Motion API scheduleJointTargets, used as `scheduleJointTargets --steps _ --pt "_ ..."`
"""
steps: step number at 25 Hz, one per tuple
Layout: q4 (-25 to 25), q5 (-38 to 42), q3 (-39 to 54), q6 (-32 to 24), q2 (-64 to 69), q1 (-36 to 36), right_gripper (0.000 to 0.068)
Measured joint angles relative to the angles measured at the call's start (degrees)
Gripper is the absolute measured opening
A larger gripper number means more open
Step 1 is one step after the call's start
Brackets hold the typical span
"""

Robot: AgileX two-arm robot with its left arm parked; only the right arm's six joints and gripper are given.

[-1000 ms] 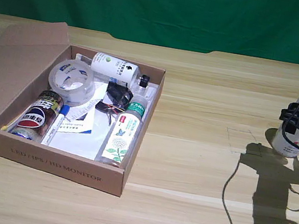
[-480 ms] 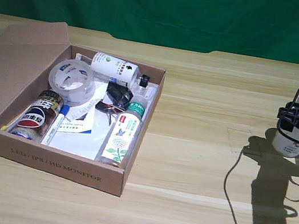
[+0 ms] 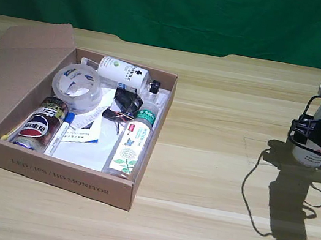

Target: Place the white bottle into the box.

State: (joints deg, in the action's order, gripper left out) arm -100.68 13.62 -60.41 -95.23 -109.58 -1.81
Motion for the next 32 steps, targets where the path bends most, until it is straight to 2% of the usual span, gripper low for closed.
scheduleJointTargets --steps 3,6,12,15,18,20,24,32 --pt "0.00 0.66 -0.06 0.06 -0.68 0.00 0.0622" --pt "0.48 2.52 -0.11 0.10 -0.68 0.00 0.0534" --pt "1.10 2.32 -0.11 0.07 -0.63 0.00 0.0524" --pt "1.24 -3.64 0.01 0.07 1.09 0.00 0.0524" --pt "1.78 -13.95 0.01 0.07 4.38 0.09 0.0524" --pt "2.43 -23.74 0.01 0.13 7.20 1.17 0.0524" --pt "3.11 -34.45 0.01 0.15 11.52 8.28 0.0524" --pt "4.03 -37.13 -1.27 0.19 14.06 29.22 0.0524"
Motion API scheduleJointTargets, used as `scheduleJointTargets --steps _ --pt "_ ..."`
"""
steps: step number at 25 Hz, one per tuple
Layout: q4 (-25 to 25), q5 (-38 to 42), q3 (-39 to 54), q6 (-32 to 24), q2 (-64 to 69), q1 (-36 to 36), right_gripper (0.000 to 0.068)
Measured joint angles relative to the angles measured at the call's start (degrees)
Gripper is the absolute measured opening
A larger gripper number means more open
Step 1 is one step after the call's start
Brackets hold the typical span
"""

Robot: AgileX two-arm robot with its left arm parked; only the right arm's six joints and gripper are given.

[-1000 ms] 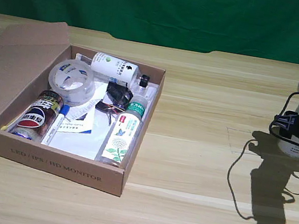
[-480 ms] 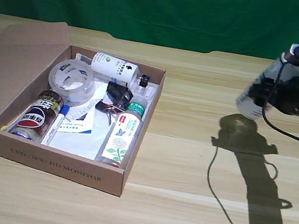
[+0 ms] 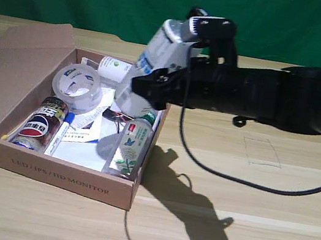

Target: Place the white bottle into the box.

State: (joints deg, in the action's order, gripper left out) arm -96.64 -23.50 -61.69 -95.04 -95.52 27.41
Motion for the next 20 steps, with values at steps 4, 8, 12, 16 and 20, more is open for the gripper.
scheduleJointTargets --steps 4,8,12,16,20 --pt "0.11 1.37 -2.00 0.00 -3.86 7.02 0.0524" --pt "0.18 2.22 -2.97 0.58 -8.73 9.32 0.0524" --pt "0.30 2.99 -3.78 2.60 -11.22 9.39 0.0524" --pt "0.50 2.96 -5.07 2.60 -11.28 9.39 0.0524" --pt "0.56 1.96 -6.30 2.60 -11.28 9.39 0.0535"
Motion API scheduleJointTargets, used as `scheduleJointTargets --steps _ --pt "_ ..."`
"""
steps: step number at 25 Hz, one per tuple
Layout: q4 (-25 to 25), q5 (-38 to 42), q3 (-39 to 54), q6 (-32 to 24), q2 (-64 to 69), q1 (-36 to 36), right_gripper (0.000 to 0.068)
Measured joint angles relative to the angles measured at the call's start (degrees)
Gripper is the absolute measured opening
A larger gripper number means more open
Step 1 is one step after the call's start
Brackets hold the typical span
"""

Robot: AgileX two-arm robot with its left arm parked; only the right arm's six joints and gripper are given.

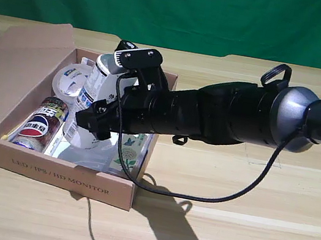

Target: Place the white bottle into the box.

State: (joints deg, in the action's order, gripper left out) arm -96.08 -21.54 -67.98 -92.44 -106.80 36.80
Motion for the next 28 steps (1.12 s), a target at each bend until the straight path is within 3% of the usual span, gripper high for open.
scheduleJointTargets --steps 4,13,16,21,24,28 --pt "-0.18 0.33 -0.23 0.02 0.00 0.00 0.0667" --pt "-0.48 2.03 -0.41 0.18 0.63 0.00 0.0678" --pt "-0.48 5.66 -0.41 0.18 3.99 0.00 0.0621" --pt "-1.28 16.67 -0.41 -3.13 13.98 0.00 0.0456" --pt "-1.82 27.10 -0.41 -6.98 19.86 0.00 0.0337" --pt "-2.48 46.59 -0.41 -13.49 26.52 -0.05 0.0167"
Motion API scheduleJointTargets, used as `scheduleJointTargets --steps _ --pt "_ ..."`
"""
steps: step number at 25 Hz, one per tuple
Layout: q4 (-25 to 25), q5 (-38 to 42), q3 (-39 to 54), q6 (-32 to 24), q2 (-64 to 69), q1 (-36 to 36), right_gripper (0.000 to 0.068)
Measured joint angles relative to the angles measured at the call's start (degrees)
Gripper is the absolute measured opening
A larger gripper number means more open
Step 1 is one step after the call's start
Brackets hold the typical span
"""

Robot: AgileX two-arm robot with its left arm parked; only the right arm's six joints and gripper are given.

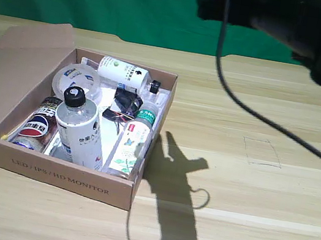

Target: Place the white bottle into the box.

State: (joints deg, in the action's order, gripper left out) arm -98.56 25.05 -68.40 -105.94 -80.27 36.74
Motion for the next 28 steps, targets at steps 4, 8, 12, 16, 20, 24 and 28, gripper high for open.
scheduleJointTargets --steps 4,8,12,16,20,24,28 --pt "-0.59 10.83 0.16 -4.46 7.37 0.00 0.0044" --pt "0.61 11.32 2.46 -5.02 14.47 0.00 0.0013" --pt "0.73 11.98 9.39 -5.07 23.35 0.00 0.0010" --pt "-0.13 13.65 19.45 -5.19 32.44 0.00 0.0010" --pt "-3.11 14.74 29.28 -5.23 42.31 0.00 0.0010" --pt "-3.26 14.94 38.38 -5.23 51.53 0.00 0.0010" --pt "-3.26 15.57 46.12 -5.23 60.51 0.00 0.0010"
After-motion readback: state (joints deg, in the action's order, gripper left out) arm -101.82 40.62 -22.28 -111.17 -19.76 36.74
